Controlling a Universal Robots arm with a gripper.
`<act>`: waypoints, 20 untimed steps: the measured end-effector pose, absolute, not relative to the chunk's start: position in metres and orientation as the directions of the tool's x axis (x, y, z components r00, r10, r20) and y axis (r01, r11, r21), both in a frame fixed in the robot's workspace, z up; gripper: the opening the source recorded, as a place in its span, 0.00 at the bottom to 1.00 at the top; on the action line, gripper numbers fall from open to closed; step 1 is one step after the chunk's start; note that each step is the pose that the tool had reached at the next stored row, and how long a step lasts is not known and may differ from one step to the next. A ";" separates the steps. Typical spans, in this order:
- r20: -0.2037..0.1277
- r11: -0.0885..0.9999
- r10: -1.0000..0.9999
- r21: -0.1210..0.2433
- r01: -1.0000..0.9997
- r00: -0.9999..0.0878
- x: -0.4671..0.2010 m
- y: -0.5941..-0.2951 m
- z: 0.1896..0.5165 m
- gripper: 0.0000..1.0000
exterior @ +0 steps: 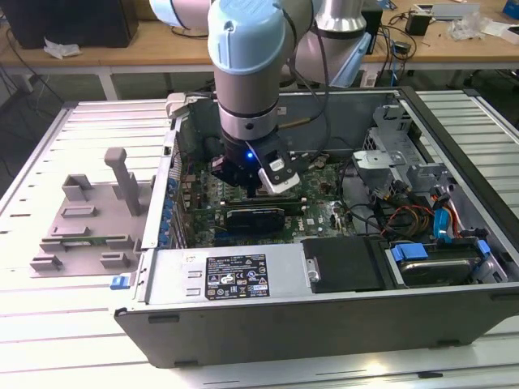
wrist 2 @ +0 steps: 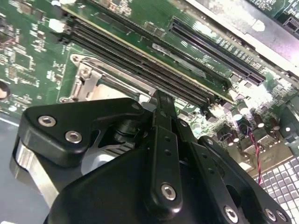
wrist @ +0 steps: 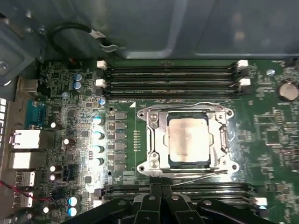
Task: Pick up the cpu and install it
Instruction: 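Install the second cpu locking lever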
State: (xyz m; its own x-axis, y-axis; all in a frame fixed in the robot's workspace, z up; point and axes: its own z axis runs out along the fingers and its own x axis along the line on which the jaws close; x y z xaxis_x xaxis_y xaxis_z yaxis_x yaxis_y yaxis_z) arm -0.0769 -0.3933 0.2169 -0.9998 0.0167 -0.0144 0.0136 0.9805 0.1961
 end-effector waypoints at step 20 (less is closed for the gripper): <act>-0.014 0.964 0.024 0.265 0.019 -1.000 -0.087 -0.391 0.198 0.11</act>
